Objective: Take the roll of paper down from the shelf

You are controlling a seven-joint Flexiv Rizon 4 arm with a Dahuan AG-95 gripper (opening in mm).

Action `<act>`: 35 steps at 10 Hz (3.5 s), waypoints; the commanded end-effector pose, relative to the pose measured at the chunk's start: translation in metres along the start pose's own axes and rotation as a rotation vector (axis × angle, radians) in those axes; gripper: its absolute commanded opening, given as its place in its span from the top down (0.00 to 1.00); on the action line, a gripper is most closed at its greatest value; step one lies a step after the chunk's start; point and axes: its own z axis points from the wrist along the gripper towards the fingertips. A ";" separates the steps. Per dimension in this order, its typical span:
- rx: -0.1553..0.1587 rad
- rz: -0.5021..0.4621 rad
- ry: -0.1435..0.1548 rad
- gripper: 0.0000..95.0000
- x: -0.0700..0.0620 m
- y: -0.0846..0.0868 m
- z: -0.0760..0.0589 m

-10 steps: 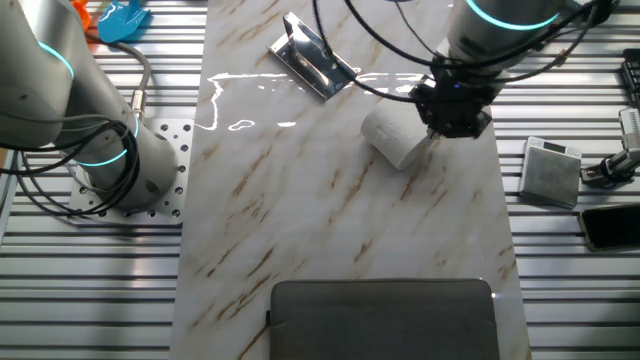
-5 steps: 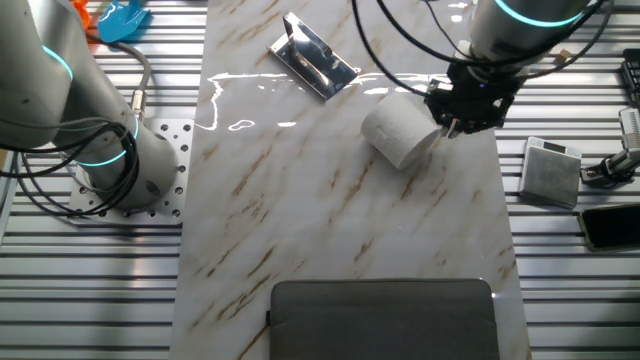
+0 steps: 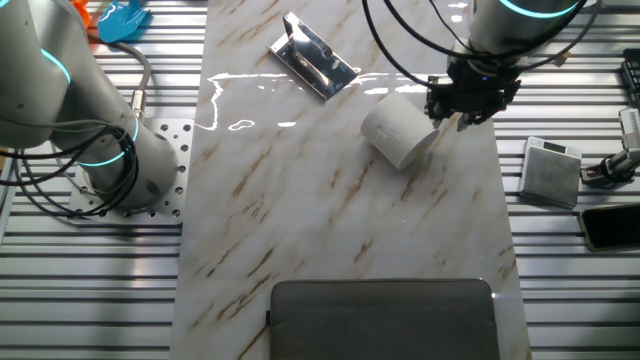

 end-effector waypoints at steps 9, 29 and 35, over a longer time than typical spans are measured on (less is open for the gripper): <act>-0.009 -0.504 -0.014 0.20 -0.020 0.006 0.015; -0.022 0.275 -0.001 0.20 -0.020 0.014 0.022; -0.017 0.592 -0.007 0.00 -0.019 0.014 0.021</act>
